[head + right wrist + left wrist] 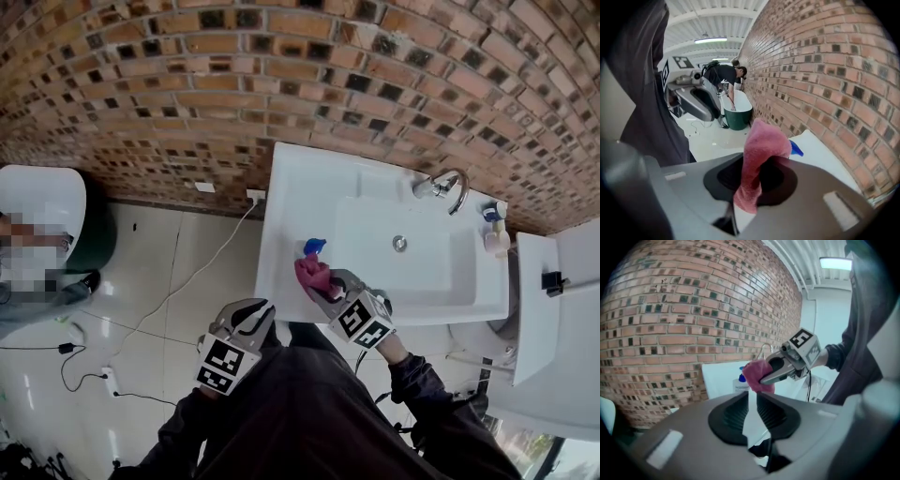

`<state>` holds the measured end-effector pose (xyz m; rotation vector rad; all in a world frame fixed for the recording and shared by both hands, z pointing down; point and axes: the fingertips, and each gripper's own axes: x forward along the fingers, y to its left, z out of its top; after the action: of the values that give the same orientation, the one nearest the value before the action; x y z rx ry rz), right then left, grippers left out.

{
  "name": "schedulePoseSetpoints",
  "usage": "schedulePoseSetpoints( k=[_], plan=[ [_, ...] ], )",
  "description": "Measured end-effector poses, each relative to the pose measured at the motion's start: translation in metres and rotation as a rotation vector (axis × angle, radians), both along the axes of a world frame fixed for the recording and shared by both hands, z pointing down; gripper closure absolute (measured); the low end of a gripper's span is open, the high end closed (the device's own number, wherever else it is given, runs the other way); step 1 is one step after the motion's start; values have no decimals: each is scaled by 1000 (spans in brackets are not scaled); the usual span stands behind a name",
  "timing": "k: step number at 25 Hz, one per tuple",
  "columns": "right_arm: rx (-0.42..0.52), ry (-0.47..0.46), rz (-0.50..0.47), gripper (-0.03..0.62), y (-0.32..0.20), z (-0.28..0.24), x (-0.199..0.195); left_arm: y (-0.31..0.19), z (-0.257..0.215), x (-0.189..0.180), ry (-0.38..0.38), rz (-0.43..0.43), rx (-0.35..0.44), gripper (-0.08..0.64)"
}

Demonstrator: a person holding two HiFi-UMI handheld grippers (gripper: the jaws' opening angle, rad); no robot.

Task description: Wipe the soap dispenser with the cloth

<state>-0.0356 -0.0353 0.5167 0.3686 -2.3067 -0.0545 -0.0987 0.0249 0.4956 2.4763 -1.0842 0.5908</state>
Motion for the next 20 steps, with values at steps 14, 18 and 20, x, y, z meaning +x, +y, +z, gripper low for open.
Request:
schedulePoseSetpoints(
  k=[14, 18, 20],
  plan=[
    [59, 261, 84, 532, -25, 113, -9, 23, 5, -28, -32, -67, -23, 502],
    [-42, 284, 88, 532, -22, 141, -12, 28, 8, -34, -44, -84, -40, 502],
    [-83, 275, 91, 532, -21, 149, -15, 28, 10, -34, -49, -83, -48, 502]
  ],
)
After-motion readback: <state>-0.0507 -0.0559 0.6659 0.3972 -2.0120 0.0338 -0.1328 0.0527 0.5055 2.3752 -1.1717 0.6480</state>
